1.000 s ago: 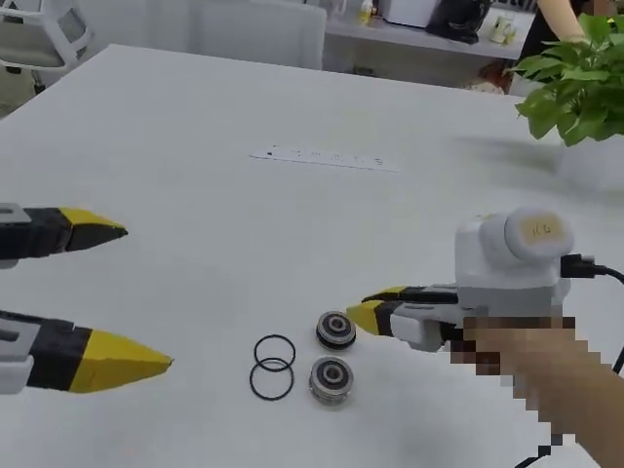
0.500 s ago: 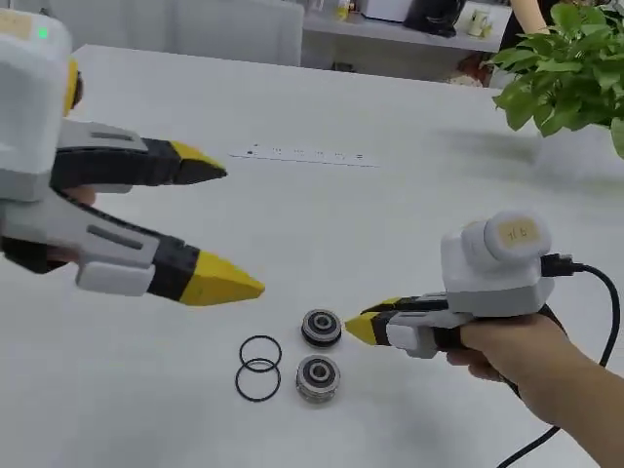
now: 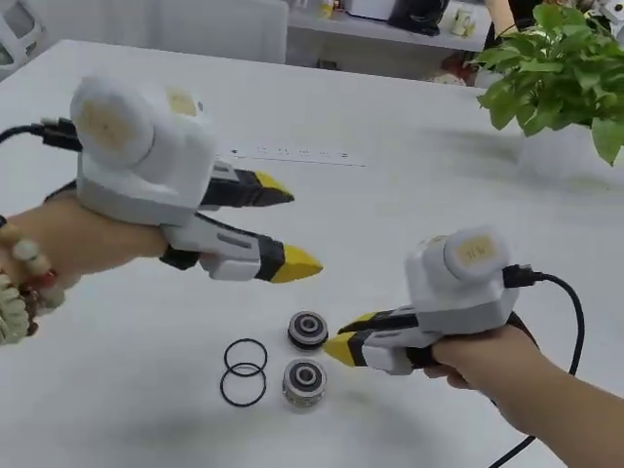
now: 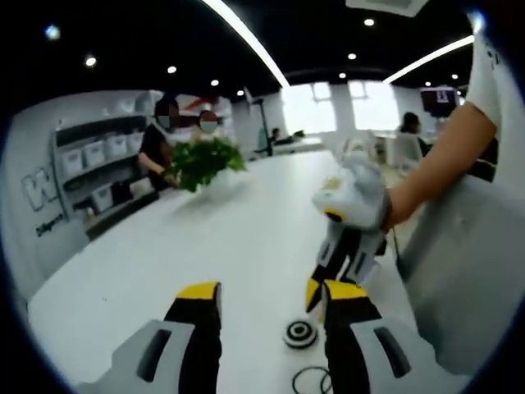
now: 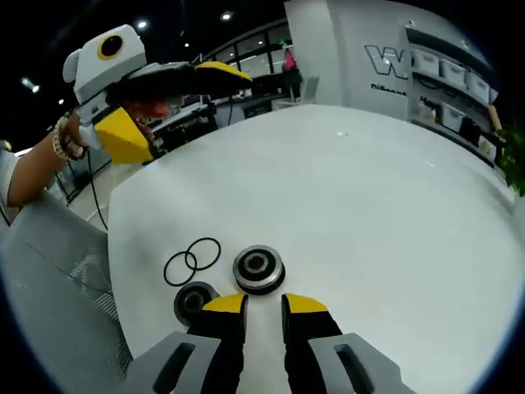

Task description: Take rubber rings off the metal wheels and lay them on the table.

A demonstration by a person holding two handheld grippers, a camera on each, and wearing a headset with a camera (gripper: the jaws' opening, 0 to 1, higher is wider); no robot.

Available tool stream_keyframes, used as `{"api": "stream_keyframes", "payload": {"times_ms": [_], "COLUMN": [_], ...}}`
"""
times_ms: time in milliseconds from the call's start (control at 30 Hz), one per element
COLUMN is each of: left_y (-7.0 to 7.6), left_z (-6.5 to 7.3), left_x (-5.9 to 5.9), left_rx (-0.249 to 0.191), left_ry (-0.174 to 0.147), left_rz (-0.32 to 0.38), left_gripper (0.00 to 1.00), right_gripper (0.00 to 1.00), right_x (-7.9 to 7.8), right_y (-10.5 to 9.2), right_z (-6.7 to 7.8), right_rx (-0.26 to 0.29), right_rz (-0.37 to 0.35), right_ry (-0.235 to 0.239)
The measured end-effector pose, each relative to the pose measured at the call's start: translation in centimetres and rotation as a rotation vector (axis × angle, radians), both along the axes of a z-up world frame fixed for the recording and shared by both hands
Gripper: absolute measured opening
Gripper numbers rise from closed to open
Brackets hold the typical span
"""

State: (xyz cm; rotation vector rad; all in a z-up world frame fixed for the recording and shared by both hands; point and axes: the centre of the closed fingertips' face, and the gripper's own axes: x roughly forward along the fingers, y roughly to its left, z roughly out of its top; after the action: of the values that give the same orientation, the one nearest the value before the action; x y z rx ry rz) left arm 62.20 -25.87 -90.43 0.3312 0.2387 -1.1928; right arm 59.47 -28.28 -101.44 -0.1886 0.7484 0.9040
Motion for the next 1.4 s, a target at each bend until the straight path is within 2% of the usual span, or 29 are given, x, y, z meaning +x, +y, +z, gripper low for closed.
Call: {"api": "stream_keyframes", "payload": {"times_ms": [33, 100, 133, 167, 267, 333, 367, 433, 500, 567, 700, 767, 800, 833, 867, 967, 1200, 1300, 1400], "left_y": [-0.1, 0.0, -0.1, -0.2, -0.9, -1.0, -0.9, -1.1, -1.4, -1.5, -1.4, -1.3, -1.2, -1.4, -1.2, -1.2, -1.1, -1.1, -1.1], "left_z": [-0.6, -2.4, -3.2, -3.6, -5.1, -6.2, -7.0, -7.7, -8.0, -8.2, -9.0, -9.5, -9.9, -9.4, -9.7, -9.7, -9.3, -9.5, -9.5], "left_x": [0.2, 0.4, 0.4, 0.3, -0.7, -0.7, -0.6, -0.7, -0.7, -0.8, -1.0, -1.2, -1.6, -1.4, -1.4, -1.3, -1.5, -1.7, -1.7], "left_rx": [0.004, 0.053, 0.064, 0.062, 0.040, 0.062, 0.092, 0.096, 0.086, 0.085, 0.112, 0.113, 0.125, 0.088, 0.099, 0.093, 0.098, 0.103, 0.105], "left_ry": [-0.004, -0.018, -0.015, -0.008, 0.068, 0.068, 0.072, 0.087, 0.113, 0.119, 0.124, 0.156, 0.185, 0.175, 0.181, 0.198, 0.197, 0.200, 0.202], "left_rz": [0.005, 0.016, 0.020, 0.019, 0.001, 0.007, 0.020, 0.021, 0.029, 0.031, 0.030, 0.035, 0.031, 0.038, 0.038, 0.052, 0.058, 0.048, 0.047], "left_gripper": [0.47, 0.39, 0.36, 0.35, 0.35, 0.31, 0.28, 0.24, 0.24, 0.24, 0.21, 0.21, 0.22, 0.21, 0.20, 0.17, 0.14, 0.14, 0.14], "right_gripper": [0.14, 0.14, 0.14, 0.14, 0.14, 0.14, 0.15, 0.15, 0.16, 0.16, 0.16, 0.16, 0.16, 0.16, 0.16, 0.16, 0.18, 0.20, 0.22], "right_x": [0.0, 0.1, 0.1, 0.2, 0.2, 0.3, 0.2, 0.1, 0.1, 0.1, 0.0, 0.1, 0.1, 0.1, 0.0, 0.0, 0.0, 0.4, 0.3], "right_y": [0.0, 0.1, 0.1, 0.1, 0.1, 0.1, 0.1, 0.2, 0.2, 0.2, 0.3, 0.4, 0.4, 0.4, 0.5, 0.7, 0.9, 1.0, 1.0], "right_z": [0.0, 0.1, 0.1, 0.2, 0.1, 0.0, 0.0, -0.1, -0.3, -0.3, -0.3, -0.2, -0.2, -0.2, -0.2, -0.3, -0.5, -0.4, -0.4], "right_rx": [0.001, 0.007, 0.014, 0.018, 0.022, 0.020, 0.024, 0.023, 0.013, 0.013, 0.012, 0.017, 0.018, 0.018, 0.020, 0.021, 0.005, 0.026, 0.023], "right_rz": [0.000, -0.005, -0.009, -0.012, -0.018, -0.021, -0.023, -0.021, -0.017, -0.015, -0.011, -0.010, -0.009, -0.009, -0.005, 0.001, 0.014, -0.008, -0.001], "right_ry": [-0.001, 0.000, -0.001, 0.001, 0.004, 0.005, 0.010, 0.015, 0.016, 0.016, 0.016, 0.013, 0.012, 0.012, 0.012, 0.012, -0.003, -0.003, -0.004]}}
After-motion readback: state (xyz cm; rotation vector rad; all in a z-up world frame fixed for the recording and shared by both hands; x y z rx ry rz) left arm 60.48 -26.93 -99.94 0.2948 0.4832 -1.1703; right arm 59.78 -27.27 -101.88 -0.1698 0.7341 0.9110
